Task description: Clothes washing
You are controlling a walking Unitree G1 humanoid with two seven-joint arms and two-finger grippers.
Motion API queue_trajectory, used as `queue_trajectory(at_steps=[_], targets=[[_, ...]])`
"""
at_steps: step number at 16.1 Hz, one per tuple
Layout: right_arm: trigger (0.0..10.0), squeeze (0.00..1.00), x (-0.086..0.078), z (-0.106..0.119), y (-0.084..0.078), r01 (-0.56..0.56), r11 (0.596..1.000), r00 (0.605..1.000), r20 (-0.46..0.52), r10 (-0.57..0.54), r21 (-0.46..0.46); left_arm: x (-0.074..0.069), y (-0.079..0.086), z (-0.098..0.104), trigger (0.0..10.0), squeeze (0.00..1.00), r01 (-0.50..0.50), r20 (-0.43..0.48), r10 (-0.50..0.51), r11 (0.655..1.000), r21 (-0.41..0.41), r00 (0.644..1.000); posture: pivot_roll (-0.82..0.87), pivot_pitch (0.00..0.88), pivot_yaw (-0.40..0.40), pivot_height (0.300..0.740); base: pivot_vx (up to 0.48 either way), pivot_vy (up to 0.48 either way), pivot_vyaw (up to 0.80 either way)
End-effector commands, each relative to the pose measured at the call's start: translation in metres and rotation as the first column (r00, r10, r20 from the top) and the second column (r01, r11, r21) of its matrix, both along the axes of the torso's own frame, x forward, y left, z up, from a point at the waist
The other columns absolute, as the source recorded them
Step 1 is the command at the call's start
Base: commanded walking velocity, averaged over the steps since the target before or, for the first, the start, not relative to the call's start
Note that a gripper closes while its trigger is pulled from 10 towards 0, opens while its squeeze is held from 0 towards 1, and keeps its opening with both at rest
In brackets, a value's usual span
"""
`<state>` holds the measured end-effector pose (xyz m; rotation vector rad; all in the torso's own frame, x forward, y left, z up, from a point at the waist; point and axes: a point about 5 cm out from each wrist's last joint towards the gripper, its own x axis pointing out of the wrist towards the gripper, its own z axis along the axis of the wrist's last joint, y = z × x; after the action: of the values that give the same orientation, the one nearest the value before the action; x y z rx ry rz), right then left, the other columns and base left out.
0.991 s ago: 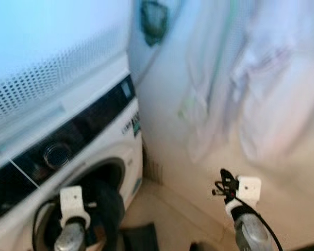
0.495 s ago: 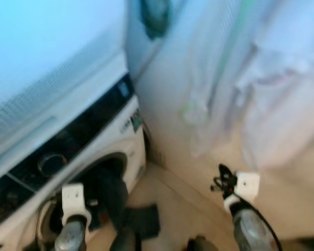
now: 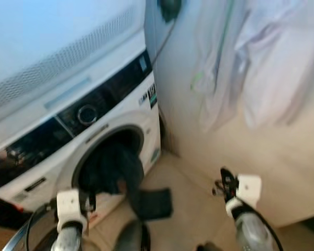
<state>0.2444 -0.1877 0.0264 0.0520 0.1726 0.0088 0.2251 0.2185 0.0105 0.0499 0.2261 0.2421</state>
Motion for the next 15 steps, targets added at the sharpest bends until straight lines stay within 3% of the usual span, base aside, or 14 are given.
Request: queue_trajectory(at_steps=[1,4,8,11,13,15], targets=[[10.0,0.00,-0.0029,-0.0038,0.0008,-0.001,1.000,1.000,-0.016,0.001,-0.005,0.0032,0.0007,0.0021,10.0,0.00,0.007,-0.005,-0.007,0.999,0.036,1.000,0.03,0.250,0.043,0.703,0.000,0.000,0.00],[10.0,0.00,-0.0031,-0.0043,0.0013,-0.002,1.000,1.000,-0.017,0.002,-0.014,0.0022,0.0014,0.0008,10.0,0.00,0.011,-0.018,-0.010,0.998,0.055,1.000,0.03,0.252,0.043,0.703,0.000,-0.090,0.71],[10.0,0.00,-0.0042,-0.0049,0.0001,0.004,1.000,1.000,-0.016,-0.004,-0.017,0.0024,0.0012,0.0003,10.0,0.00,0.007,-0.020,-0.006,0.999,0.053,1.000,0.03,0.251,0.044,0.703,0.000,-0.471,0.00],[10.0,0.00,-0.0037,-0.0041,0.0001,-0.003,1.000,1.000,-0.009,0.002,-0.025,0.0028,0.0004,0.0002,10.0,0.00,0.007,-0.017,-0.006,0.999,0.051,1.000,0.03,0.249,0.043,0.703,0.000,-0.339,0.79],[10.0,0.00,-0.0038,-0.0043,0.0002,-0.001,1.000,1.000,-0.010,0.001,-0.021,0.0028,0.0001,0.0003,10.0,0.00,0.005,-0.014,-0.005,0.999,0.048,1.000,0.03,0.249,0.043,0.703,0.000,0.000,0.79],[10.0,0.00,-0.0037,-0.0045,-0.0003,0.003,1.000,1.000,-0.012,-0.003,-0.019,0.0032,-0.0007,-0.0001,10.0,0.00,0.008,-0.014,-0.007,0.999,0.047,1.000,0.03,0.247,0.042,0.703,0.000,0.000,0.00]])
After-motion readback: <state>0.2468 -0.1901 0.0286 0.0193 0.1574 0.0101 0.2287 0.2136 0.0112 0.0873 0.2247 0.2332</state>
